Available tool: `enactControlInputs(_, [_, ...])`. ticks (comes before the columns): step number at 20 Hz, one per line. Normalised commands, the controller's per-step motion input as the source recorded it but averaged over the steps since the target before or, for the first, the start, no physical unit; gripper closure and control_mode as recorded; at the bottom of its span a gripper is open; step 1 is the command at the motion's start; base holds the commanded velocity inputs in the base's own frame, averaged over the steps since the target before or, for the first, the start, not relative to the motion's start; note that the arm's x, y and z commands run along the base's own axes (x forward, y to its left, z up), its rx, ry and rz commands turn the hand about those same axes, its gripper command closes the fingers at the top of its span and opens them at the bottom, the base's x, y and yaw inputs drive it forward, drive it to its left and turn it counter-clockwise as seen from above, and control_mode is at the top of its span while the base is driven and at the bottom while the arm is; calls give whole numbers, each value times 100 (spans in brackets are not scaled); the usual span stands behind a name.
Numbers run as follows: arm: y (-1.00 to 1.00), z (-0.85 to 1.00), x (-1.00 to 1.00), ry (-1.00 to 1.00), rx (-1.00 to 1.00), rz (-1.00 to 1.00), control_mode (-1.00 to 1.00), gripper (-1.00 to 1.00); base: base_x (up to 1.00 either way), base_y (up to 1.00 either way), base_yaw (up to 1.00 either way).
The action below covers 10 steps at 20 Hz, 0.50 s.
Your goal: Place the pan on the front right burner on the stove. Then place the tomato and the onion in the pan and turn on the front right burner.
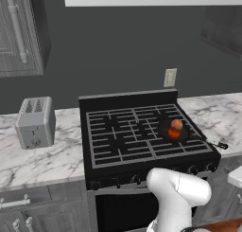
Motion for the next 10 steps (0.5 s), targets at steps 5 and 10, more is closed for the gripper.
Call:
enactControlInputs(5, [-14,-36,10,-3,0,0,-100,-100,0,0,0])
enactControlInputs(10, [-11,-37,14,-4,0,0,-100,-100,0,0,0])
